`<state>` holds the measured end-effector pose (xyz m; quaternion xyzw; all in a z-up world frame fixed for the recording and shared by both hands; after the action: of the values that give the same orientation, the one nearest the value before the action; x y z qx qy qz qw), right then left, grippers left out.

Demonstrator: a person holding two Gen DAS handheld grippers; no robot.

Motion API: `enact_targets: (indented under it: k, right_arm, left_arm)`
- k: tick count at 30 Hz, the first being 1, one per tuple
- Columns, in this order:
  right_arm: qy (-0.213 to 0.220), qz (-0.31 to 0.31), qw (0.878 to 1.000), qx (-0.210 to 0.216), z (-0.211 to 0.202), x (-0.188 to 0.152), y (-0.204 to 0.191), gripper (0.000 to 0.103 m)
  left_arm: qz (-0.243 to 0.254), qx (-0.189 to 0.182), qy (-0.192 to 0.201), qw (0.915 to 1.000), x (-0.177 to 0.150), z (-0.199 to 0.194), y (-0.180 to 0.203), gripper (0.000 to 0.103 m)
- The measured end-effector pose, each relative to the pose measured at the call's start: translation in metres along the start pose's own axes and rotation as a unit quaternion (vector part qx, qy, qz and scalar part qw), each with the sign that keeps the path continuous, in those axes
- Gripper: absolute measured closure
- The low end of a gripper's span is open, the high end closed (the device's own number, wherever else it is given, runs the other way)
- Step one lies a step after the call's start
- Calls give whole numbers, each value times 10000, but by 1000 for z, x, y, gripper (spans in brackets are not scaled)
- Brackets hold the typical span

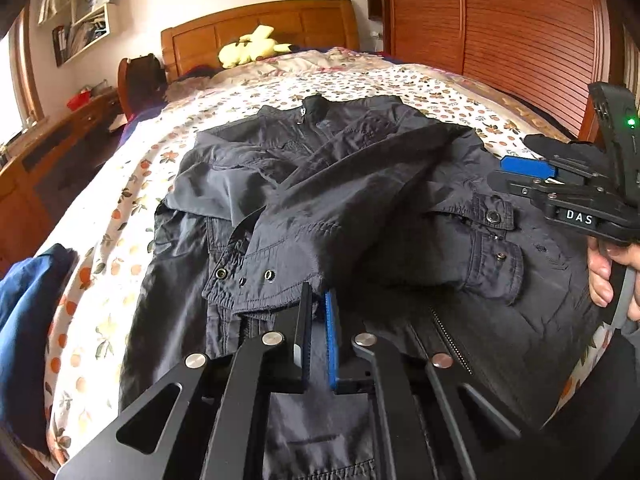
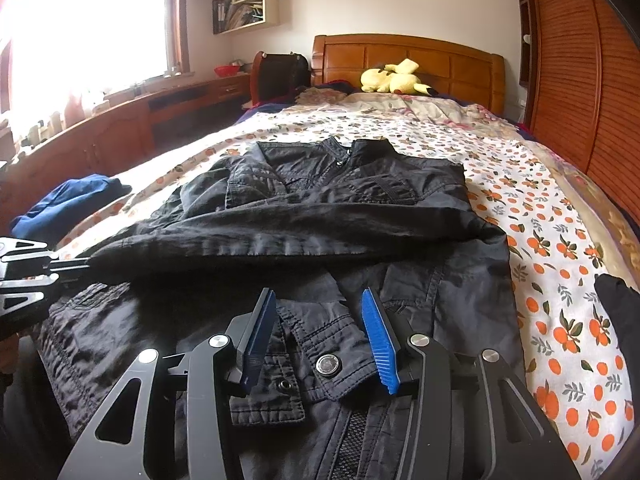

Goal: Fold large clothes

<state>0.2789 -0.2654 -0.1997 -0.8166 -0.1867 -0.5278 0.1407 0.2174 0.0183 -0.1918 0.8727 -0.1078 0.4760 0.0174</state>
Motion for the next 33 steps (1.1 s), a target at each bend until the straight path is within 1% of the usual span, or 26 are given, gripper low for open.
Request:
enact_targets:
  k: [2, 3, 4, 5, 7, 8, 9, 10, 11, 12, 19, 21, 23, 29, 31, 33]
  right_arm:
    - [-9, 1, 10000, 9, 0, 0, 0, 60]
    - [-15, -2, 10000, 12, 1, 0, 1, 60]
    - [-24, -9, 10000, 15, 2, 1, 0, 60]
    - [-39, -18, 10000, 27, 2, 0, -1, 60]
    - [-55, -39, 10000, 41, 3, -1, -3, 60]
    - [-66, -53, 9999, 57, 4, -2, -5, 60]
    - [-78, -65, 9999, 66, 5, -2, -6, 60]
    - [-90, -79, 9999, 75, 6, -3, -8, 60]
    - [-103, -93, 9999, 86, 7, -4, -9, 60]
    - [-122, -114, 9998, 101, 8, -5, -11, 60]
    - [-187, -208, 9994, 204, 12, -11, -26, 59]
    - [-195, -246, 9993, 211, 13, -12, -30, 57]
    - [-209, -264, 9992, 224, 14, -14, -32, 57]
    - [-178, -242, 9992, 272, 12, -13, -35, 57]
    - [-171, -254, 9991, 281, 9, -12, -36, 55]
    - [-143, -268, 9991, 284, 5, -11, -37, 47]
  left_arm:
    - [-66, 44, 35, 10000, -1, -4, -2, 89]
    - [-87, 90, 65, 9999, -1, -6, -5, 76]
    - [-109, 124, 121, 9998, -1, -10, -7, 60]
    - [-125, 141, 162, 9997, -1, -13, -8, 53]
    - [-171, 202, 266, 9993, -2, -21, -13, 33]
    - [-185, 223, 292, 9992, -3, -23, -15, 28]
    - [-196, 285, 344, 9988, -4, -27, -18, 12]
    - [-196, 337, 398, 9984, -5, -31, -21, 2]
    - [-210, 378, 490, 9979, -7, -36, -24, 2]
    - [-223, 398, 496, 9977, -9, -38, -26, 2]
    - [-415, 571, 421, 9966, -25, -54, -44, 2]
    - [-467, 619, 379, 9963, -28, -57, -50, 2]
    - [-498, 679, 327, 9959, -30, -60, -54, 2]
    - [-600, 746, 370, 9947, -28, -76, -65, 2]
    - [-618, 756, 403, 9944, -26, -82, -68, 2]
    - [-641, 751, 424, 9942, -26, -85, -70, 2]
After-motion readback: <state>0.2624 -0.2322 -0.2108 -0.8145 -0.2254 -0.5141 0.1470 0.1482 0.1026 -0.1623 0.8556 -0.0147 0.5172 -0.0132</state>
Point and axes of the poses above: each gripper's, at about its wrist camera, not at the fingertips, and z roughly the way its jaws point, y to its right, x to its top, the point moved 5 cm from there along z, roughly the way its jaws point, and after that the axes turned 12 degrees about y, right-handed, at the moved point
